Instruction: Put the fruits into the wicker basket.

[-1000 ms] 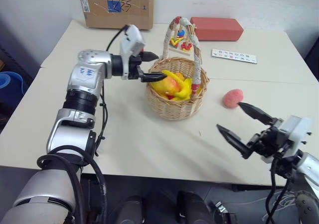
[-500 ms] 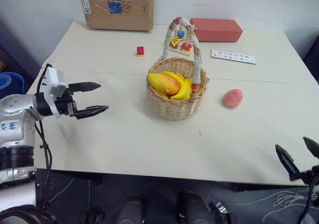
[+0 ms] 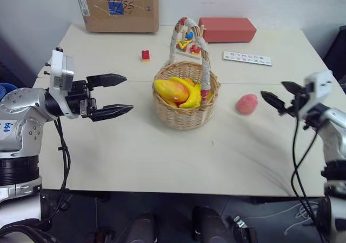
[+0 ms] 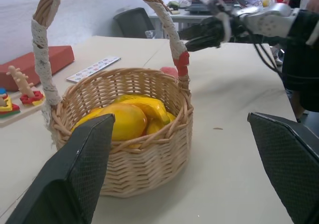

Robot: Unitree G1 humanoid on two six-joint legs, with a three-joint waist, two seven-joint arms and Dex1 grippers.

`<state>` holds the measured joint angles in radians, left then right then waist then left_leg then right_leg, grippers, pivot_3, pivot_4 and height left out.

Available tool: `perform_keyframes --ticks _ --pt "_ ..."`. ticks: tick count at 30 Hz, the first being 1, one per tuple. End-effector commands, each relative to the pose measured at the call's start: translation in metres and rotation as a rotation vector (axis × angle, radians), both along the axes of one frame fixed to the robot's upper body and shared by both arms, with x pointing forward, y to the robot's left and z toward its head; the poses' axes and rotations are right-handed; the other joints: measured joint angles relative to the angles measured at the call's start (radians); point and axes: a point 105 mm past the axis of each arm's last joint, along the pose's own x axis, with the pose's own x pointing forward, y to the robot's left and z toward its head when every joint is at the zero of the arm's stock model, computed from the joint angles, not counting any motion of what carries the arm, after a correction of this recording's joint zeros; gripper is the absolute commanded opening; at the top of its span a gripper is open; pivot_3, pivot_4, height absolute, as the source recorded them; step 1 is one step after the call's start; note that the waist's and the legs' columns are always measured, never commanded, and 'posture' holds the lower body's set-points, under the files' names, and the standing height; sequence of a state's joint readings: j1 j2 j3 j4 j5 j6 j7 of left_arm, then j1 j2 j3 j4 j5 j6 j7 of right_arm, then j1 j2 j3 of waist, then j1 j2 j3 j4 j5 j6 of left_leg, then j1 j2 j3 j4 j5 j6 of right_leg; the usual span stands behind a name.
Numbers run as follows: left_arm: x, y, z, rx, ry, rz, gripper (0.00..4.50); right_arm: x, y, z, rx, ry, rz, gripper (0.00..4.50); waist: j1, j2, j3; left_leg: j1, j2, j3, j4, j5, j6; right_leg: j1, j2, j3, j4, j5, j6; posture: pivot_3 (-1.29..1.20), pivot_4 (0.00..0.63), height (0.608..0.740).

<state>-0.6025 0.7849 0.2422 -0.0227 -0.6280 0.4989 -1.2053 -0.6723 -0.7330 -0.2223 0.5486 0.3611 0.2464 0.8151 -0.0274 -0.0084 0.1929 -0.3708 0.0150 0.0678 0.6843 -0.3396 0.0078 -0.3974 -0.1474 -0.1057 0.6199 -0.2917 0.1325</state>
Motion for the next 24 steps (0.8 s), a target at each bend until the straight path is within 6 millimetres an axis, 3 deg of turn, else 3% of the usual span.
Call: perform_keyframes --ticks 1,4,10,13,15,16,18,22,24 --pt "-0.006 -0.004 0.009 -0.004 -0.051 -0.007 4.49 0.013 0.008 -0.01 0.012 0.081 0.026 4.5 0.004 0.0 0.0 -0.001 0.0 -0.001 0.0 0.0 0.0 0.0 0.0 -0.001 0.0 0.0 0.0 0.0 0.15 0.74" --pt "-0.008 -0.002 0.009 -0.009 -0.051 0.009 4.49 0.021 0.022 -0.017 0.019 0.149 0.072 4.5 0.003 0.0 0.0 -0.002 -0.002 -0.001 0.0 0.0 0.001 0.0 -0.002 -0.001 -0.001 0.0 0.0 0.0 0.15 0.74" --pt "-0.009 -0.002 0.007 -0.007 -0.052 0.022 4.49 0.031 0.022 -0.033 -0.024 0.211 0.04 4.5 -0.001 0.0 0.0 -0.002 -0.001 -0.001 0.001 0.0 0.0 0.0 -0.001 -0.001 -0.001 0.0 0.0 0.0 0.15 0.74" --pt "-0.011 -0.003 0.005 0.007 -0.051 0.014 4.5 0.032 0.026 -0.031 -0.007 0.206 0.066 3.89 -0.002 0.0 0.0 -0.001 -0.001 -0.001 0.001 0.0 0.0 0.0 -0.001 -0.001 -0.001 0.0 0.0 0.0 0.15 0.74" --pt "-0.013 -0.004 0.003 0.02 -0.042 0.002 4.5 0.031 0.031 -0.028 -0.012 0.196 0.109 3.24 -0.002 0.0 0.0 -0.002 -0.001 -0.001 0.001 0.0 0.0 0.0 -0.001 -0.001 -0.001 0.0 0.0 0.0 0.15 0.74" --pt "-0.014 -0.004 0.001 0.022 -0.034 -0.002 4.5 0.03 0.033 -0.022 0.001 0.185 0.131 2.91 -0.004 0.0 0.0 -0.001 -0.001 -0.001 0.001 0.0 0.0 0.0 -0.001 -0.001 -0.001 0.0 0.0 0.0 0.15 0.74" --pt "-0.015 -0.003 0.0 0.021 -0.03 0.001 4.5 0.029 0.039 -0.003 0.007 0.123 0.184 2.67 -0.004 0.001 0.0 -0.001 -0.001 -0.001 0.001 0.0 0.0 0.0 -0.001 -0.001 -0.001 0.0 0.0 0.0 0.15 0.74" --pt "-0.014 -0.001 0.001 -0.008 -0.028 0.022 4.5 0.027 0.073 0.067 0.142 -0.051 0.343 2.67 -0.005 0.005 0.003 -0.001 -0.001 -0.001 0.001 0.0 0.0 0.0 -0.001 0.0 -0.001 0.0 0.0 0.0 0.15 0.74" --pt "-0.014 -0.001 0.001 -0.017 -0.025 0.027 4.5 0.024 0.095 0.084 0.157 -0.073 0.421 2.67 -0.007 0.005 0.003 -0.001 0.0 -0.003 0.001 0.0 0.0 -0.001 -0.001 0.0 0.0 0.0 0.0 0.0 0.15 0.74"
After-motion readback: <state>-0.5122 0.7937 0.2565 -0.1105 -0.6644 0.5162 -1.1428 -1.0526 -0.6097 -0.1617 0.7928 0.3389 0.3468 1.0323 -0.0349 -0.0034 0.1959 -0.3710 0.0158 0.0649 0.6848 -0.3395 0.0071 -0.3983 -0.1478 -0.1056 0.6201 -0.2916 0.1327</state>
